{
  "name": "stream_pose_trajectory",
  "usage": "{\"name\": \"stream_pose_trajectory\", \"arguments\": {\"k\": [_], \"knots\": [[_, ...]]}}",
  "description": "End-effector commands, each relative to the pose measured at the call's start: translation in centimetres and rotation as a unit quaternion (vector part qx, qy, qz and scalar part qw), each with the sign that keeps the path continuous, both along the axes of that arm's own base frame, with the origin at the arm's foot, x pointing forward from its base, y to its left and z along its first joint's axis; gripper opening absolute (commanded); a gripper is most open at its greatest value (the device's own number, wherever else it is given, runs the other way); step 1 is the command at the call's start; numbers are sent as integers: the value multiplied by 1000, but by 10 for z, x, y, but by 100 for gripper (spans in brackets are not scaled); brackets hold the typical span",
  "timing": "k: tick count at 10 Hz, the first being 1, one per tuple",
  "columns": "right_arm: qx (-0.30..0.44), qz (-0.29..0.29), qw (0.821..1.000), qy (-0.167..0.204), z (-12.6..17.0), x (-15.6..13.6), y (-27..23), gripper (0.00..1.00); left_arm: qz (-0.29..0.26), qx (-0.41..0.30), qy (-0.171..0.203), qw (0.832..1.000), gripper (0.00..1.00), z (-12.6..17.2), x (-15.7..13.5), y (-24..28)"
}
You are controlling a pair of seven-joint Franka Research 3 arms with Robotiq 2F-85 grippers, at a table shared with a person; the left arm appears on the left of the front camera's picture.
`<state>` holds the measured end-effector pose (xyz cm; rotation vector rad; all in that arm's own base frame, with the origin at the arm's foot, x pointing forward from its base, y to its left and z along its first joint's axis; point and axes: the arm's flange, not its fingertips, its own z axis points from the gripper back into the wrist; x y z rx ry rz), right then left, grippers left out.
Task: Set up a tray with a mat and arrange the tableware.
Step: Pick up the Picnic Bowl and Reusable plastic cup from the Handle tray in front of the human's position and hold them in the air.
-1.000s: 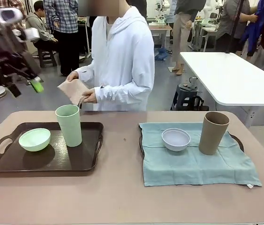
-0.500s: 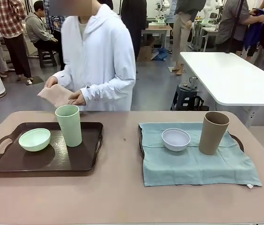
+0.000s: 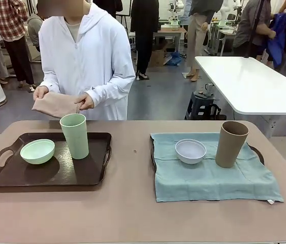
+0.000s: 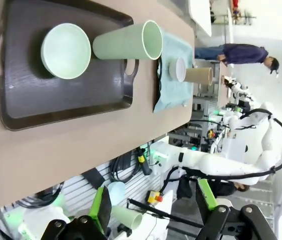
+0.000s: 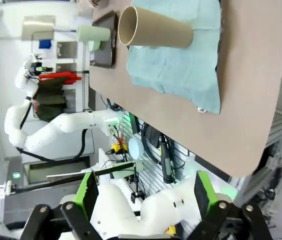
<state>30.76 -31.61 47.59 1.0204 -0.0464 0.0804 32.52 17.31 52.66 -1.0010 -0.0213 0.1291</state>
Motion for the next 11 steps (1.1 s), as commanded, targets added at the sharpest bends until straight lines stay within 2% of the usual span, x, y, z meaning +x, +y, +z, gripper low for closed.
{"name": "stream_pose_trajectory", "arguments": {"k": [1, 4, 5, 8, 9, 10, 11], "knots": [[25, -16, 1000, -8, 4, -8, -17, 100, 36, -18, -5, 999, 89, 15, -13, -12], [34, -33, 999, -5, -1, -22, -8, 100, 46, 26, -22, 998, 89, 34, -16, -3], [26, -27, 999, -2, 1, -26, -1, 100, 28, 43, -28, 998, 89, 40, -9, -10], [-1, -24, 1000, 4, 10, -36, 15, 100, -22, 90, -15, 996, 89, 53, 3, -29], [22, -16, 1000, -5, 6, -25, -3, 100, -39, 116, -12, 992, 89, 53, 7, -39], [22, -16, 1000, -5, 6, -25, -3, 100, -9, 62, -27, 998, 89, 51, 0, -31], [22, -16, 1000, -5, 6, -25, -3, 100, -9, 62, -27, 998, 89, 51, 0, -31]]}}
